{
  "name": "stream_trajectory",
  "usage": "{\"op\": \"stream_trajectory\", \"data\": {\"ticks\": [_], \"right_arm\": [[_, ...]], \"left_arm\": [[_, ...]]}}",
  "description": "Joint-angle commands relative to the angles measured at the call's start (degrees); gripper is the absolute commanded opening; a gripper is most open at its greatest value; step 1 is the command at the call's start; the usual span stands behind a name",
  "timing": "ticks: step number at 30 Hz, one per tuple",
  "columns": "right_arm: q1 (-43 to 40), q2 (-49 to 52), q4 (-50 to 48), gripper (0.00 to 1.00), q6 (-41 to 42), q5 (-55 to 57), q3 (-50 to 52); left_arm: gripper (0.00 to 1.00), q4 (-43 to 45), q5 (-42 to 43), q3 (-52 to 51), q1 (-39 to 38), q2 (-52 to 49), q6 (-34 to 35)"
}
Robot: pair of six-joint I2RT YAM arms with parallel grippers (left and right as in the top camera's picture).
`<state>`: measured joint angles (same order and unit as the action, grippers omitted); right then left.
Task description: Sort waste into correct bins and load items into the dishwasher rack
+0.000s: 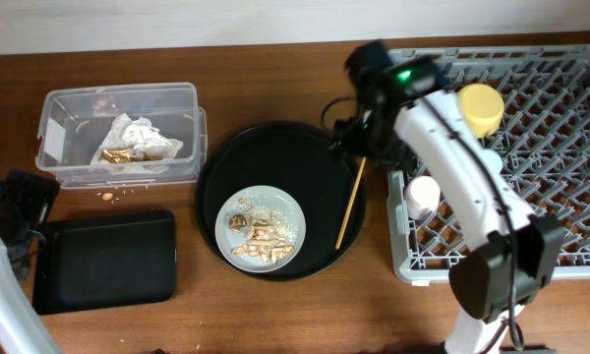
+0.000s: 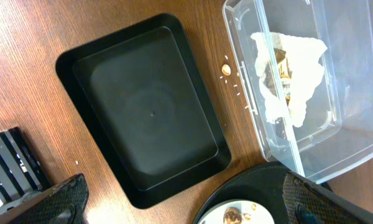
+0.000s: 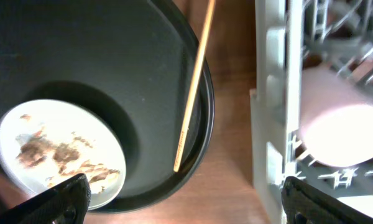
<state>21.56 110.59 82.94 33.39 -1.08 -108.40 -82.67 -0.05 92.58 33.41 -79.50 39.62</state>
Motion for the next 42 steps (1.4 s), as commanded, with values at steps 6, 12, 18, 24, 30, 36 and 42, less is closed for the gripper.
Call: {"op": "stream_trajectory", "data": {"ticks": [6,12,18,24,30,36,42], "right_arm": [[7.58,0.37,-11.89,0.82,13.31,2.89,16.26],[6.71,0.37,-22.34,0.71,18.49,2.10,26.45],[6.54,0.42,-29.18,0.61,17.44,1.66,31.41],[6.54,0.46,-34.93,0.60,16.39,2.03,34.07],[6.49,0.46,-35.52,0.55,16.39,4.02,35.23],[6.60,0.48,-37.99,0.53,16.39,3.96,38.36],[6.19,0.33,-37.83,0.12,15.41,3.76,37.86]], "left_arm": [[0.99,0.07,-0.39,0.37,0.26,-0.02,-0.87],[0.99,0.07,-0.39,0.37,0.26,-0.02,-0.87],[0.99,0.07,-0.39,0.37,0.26,-0.02,-0.87],[0.99,0.04,-0.39,0.37,0.26,-0.02,-0.87],[0.99,0.04,-0.39,0.37,0.26,-0.02,-0.87],[0.99,0.04,-0.39,0.37,0.26,-0.02,-0.87],[0.99,0.07,-0.39,0.37,0.26,-0.02,-0.87]]}}
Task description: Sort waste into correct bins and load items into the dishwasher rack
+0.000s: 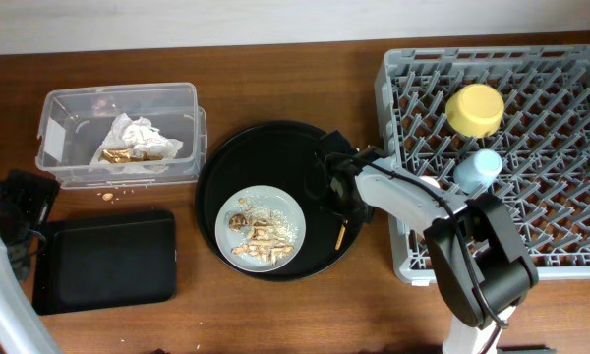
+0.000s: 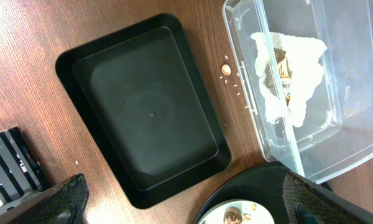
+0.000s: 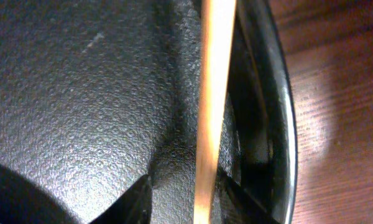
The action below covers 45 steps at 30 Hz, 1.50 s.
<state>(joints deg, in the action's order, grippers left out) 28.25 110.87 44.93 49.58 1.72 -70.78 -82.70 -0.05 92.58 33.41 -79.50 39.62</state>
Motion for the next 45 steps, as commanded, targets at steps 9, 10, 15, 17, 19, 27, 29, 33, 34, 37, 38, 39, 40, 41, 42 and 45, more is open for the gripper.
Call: {"op": "stream_trajectory", "data": {"ticks": [9,10,15,17,19,27,29,33,34,37,38,39,40,41,42,45], "right_arm": [[-7.89,-0.37,16.09,0.04,-15.78,-1.95,-18.93],[-9.20,-0.37,18.75,0.04,-20.04,-3.26,-23.17],[-18.32,-0.37,27.82,0.04,-38.42,-4.96,-46.66],[-21.44,-0.37,27.67,0.04,-43.78,-4.96,-50.99],[-24.44,-0.37,26.21,0.04,-46.75,-4.94,-52.74],[-26.91,5.46,20.48,0.04,-49.37,-4.96,-48.92],[-26.45,7.56,19.02,0.04,-48.83,-4.96,-47.56],[-26.34,12.44,19.21,0.04,-47.43,-7.56,-47.12],[-26.32,13.07,19.39,0.04,-47.45,-7.50,-47.10],[-26.29,14.16,20.00,0.22,-47.43,-7.52,-47.10],[-26.27,14.29,20.24,0.31,-47.43,-7.52,-47.10],[-26.27,14.29,20.68,0.38,-47.41,-7.52,-47.10],[-26.27,14.27,21.09,0.52,-47.39,-7.56,-47.12],[-26.27,13.99,22.08,0.79,-47.17,-7.58,-47.12],[-26.27,13.88,22.67,0.88,-47.19,-7.54,-47.15],[-26.27,12.72,25.77,0.95,-46.36,-7.54,-47.30]], "left_arm": [[0.99,0.07,-0.39,0.37,0.26,-0.02,-0.87],[0.99,0.09,-0.39,0.37,0.26,-0.02,-0.87],[0.99,0.09,-0.39,0.37,0.26,-0.02,-0.87],[0.99,0.09,-0.39,0.37,0.26,-0.02,-0.87],[0.99,0.09,-0.39,0.37,0.26,-0.02,-0.87],[0.99,0.09,-0.39,0.37,0.26,-0.02,-0.87],[0.99,0.09,-0.39,0.37,0.26,-0.02,-0.87],[0.99,0.07,-0.39,0.37,0.26,-0.02,-0.87],[0.99,0.09,-0.39,0.37,0.26,-0.02,-0.87],[0.99,0.09,-0.39,0.37,0.26,-0.02,-0.87],[0.99,0.09,-0.39,0.37,0.26,-0.02,-0.87],[0.99,0.09,-0.39,0.37,0.26,-0.02,-0.87],[0.99,0.09,-0.39,0.37,0.26,-0.02,-0.87],[0.99,0.09,-0.39,0.37,0.26,-0.02,-0.87],[0.99,0.09,-0.39,0.37,0.26,-0.02,-0.87],[0.99,0.09,-0.39,0.37,0.26,-0.02,-0.87]]}}
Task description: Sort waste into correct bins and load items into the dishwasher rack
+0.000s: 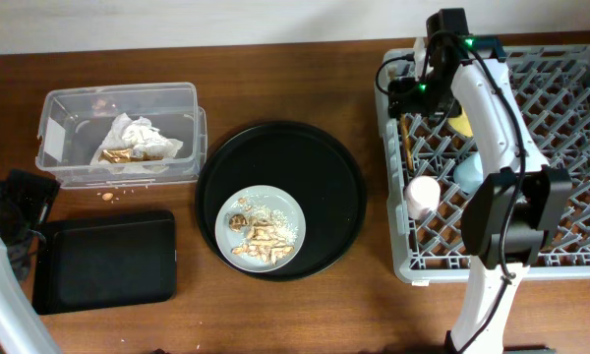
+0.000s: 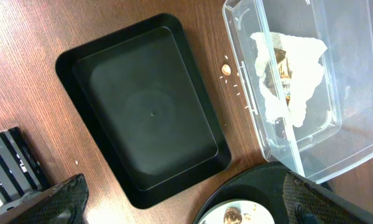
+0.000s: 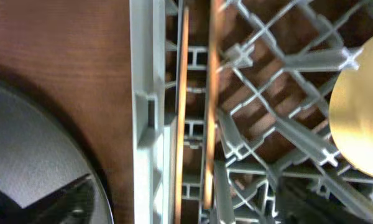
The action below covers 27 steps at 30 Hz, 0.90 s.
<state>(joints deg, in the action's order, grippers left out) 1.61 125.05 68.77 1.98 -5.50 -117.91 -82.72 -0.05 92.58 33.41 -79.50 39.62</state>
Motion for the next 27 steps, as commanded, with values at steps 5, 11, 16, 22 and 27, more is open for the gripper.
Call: {"op": "stream_trajectory", "data": {"ticks": [5,11,16,22,27], "right_arm": [[0.35,-8.20,5.97,0.99,3.06,-0.50,-0.17],[-2.12,-22.71,9.53,0.99,7.98,0.15,-0.28],[-14.08,-32.26,15.61,0.99,8.02,0.13,-0.28],[-34.01,-34.53,24.59,0.99,7.98,0.11,-0.26],[-41.24,-33.88,27.69,0.99,7.98,-0.28,-0.26]], "left_arm": [[0.99,0.11,-0.39,0.37,0.26,-0.02,-0.87],[0.99,0.11,-0.39,0.37,0.26,-0.02,-0.87],[0.99,0.11,-0.39,0.37,0.26,-0.02,-0.87],[0.99,0.11,-0.39,0.37,0.26,-0.02,-0.87],[0.99,0.11,-0.39,0.37,0.26,-0.02,-0.87]]}}
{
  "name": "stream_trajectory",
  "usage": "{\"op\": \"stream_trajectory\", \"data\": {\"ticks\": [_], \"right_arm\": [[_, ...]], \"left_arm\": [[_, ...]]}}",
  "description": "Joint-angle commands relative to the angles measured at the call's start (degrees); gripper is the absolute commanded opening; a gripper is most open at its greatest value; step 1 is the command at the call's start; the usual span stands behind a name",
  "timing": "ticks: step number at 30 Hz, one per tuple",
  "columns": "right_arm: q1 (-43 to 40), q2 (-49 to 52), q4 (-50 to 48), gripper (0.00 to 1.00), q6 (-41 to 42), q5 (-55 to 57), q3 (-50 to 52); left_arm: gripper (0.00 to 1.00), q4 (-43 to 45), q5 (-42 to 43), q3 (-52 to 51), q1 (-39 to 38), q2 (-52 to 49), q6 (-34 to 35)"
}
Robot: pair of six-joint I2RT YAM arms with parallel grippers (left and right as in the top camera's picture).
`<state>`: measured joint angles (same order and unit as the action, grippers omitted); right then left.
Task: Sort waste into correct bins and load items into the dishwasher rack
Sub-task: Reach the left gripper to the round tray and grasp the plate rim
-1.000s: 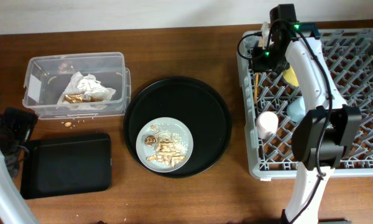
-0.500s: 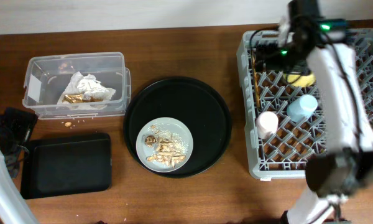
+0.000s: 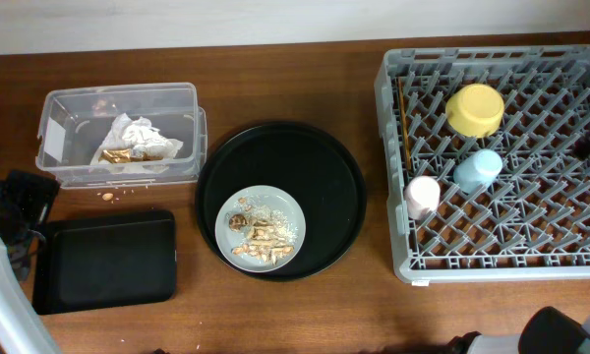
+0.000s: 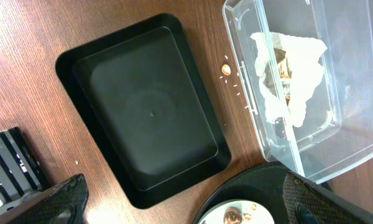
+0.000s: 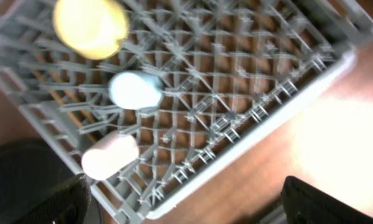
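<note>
A pale plate [image 3: 262, 226] with food scraps lies in the round black tray [image 3: 315, 157]. The clear bin [image 3: 118, 90] holds a crumpled napkin [image 3: 136, 138]. In the grey dishwasher rack [image 3: 393, 197], thin wooden chopsticks [image 3: 402, 108] lie along the left edge. A yellow cup [image 3: 475, 108], a blue cup [image 3: 477, 169] and a pink cup [image 3: 423, 195] also sit in it. My right gripper [image 5: 186, 199] is open and empty, high over the rack [image 5: 248, 93]. My left gripper [image 4: 186, 205] is open and empty above the black rectangular tray [image 4: 149, 112].
The rectangular tray [image 3: 103, 261] sits at the front left, below the bin. Crumbs [image 3: 108, 195] lie on the wood between them. My left arm shows at the left edge, and only the right arm's base [image 3: 570, 334] shows at the bottom right.
My right gripper was low at the rack's left edge beside the chopsticks. Now it is high over the rack and out of the overhead view. The left arm has not moved.
My right gripper was open above a chopstick lying in the round tray. Then its fingers were down on either side of that chopstick. Then it stood at the rack's left edge, the tray bare of the chopstick and two chopsticks in the rack. Now it is drawn back, empty.
</note>
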<state>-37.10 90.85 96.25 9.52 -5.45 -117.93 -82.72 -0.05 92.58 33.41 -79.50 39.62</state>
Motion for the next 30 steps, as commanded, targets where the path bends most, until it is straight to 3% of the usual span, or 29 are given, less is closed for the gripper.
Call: {"op": "stream_trajectory", "data": {"ticks": [1,11,17,19,21,26,30], "right_arm": [[-3.04,0.39,0.24,0.99,0.44,-0.33,-0.24],[-3.48,0.48,0.22,0.99,0.44,-0.33,-0.24],[-3.48,0.48,0.22,0.99,0.44,-0.33,-0.24],[-3.48,0.48,0.22,0.99,0.44,-0.33,-0.24],[-3.48,0.48,0.22,0.99,0.44,-0.33,-0.24],[-3.48,0.48,0.22,0.99,0.44,-0.33,-0.24],[-3.48,0.48,0.22,0.99,0.44,-0.33,-0.24]], "left_arm": [[0.99,0.11,-0.39,0.37,0.26,-0.02,-0.87],[0.99,0.11,0.37,0.37,0.26,-0.02,-0.85],[0.99,-7.89,21.44,0.37,0.07,-0.02,-1.66],[0.99,-5.29,32.22,0.37,-2.54,-0.02,-11.98],[0.99,-3.85,37.38,0.37,-6.73,-0.02,-17.86],[0.99,-0.44,27.54,2.25,-27.26,-0.17,-19.15],[0.99,-3.45,12.13,13.62,-45.44,-5.11,-19.12]]}}
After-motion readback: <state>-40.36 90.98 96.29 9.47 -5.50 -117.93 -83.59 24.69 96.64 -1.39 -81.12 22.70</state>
